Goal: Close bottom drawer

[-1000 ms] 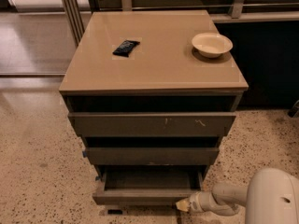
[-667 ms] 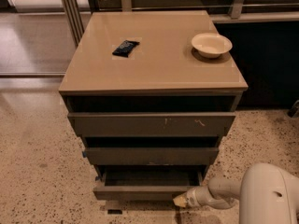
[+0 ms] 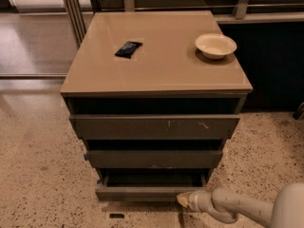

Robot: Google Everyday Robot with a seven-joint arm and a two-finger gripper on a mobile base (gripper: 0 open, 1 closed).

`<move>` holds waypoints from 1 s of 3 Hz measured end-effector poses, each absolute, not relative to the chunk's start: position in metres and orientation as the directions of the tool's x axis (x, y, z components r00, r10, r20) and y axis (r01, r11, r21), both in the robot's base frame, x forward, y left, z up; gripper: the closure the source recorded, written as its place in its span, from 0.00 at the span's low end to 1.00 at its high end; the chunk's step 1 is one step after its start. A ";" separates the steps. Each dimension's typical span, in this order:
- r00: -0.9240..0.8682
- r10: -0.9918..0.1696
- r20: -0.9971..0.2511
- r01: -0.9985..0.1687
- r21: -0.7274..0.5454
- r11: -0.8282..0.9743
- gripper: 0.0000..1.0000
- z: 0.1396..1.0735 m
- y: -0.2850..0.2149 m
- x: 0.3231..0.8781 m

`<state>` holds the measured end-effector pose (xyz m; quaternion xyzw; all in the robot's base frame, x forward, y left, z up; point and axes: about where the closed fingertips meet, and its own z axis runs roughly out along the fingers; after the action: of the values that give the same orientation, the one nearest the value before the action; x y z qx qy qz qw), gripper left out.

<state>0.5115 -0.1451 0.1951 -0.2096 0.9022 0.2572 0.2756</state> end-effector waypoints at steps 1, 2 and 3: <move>-0.721 -0.160 -0.675 -0.454 0.285 0.844 1.00 0.202 -0.144 0.519; -0.688 -0.120 -0.715 -0.365 0.199 0.909 1.00 0.199 -0.162 0.534; -0.663 -0.108 -0.741 -0.307 0.138 0.942 1.00 0.200 -0.179 0.548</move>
Offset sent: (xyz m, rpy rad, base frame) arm 0.0414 -0.0515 0.0044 -0.1903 -0.2710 -0.4043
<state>0.5481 -0.1790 0.1996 -0.1147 0.9031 0.1263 0.3941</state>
